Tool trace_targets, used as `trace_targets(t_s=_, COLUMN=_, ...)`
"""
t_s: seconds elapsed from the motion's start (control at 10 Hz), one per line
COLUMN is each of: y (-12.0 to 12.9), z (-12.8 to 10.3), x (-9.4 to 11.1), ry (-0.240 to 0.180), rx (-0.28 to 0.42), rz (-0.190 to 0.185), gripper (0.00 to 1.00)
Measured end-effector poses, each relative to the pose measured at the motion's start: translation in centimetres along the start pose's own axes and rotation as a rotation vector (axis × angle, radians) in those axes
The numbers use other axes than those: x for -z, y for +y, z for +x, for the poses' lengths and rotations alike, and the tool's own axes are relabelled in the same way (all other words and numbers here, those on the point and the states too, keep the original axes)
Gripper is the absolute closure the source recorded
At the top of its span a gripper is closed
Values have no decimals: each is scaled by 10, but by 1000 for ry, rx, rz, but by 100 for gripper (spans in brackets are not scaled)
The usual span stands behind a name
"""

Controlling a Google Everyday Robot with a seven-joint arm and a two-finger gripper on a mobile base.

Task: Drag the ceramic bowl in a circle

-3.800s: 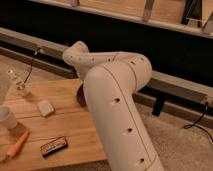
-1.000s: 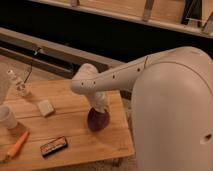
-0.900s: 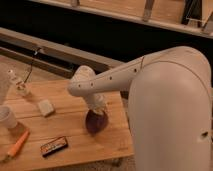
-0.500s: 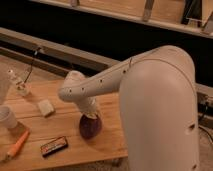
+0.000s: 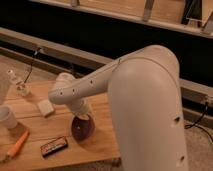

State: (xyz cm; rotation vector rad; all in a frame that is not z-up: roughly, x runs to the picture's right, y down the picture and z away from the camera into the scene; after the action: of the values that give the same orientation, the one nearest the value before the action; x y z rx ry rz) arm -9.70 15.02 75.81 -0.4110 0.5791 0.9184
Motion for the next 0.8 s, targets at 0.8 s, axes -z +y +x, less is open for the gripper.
trace_targets(t_s=0.8, y=33, z=-41, x=13, ry=-37, rx=83, rz=-4, gripper=100)
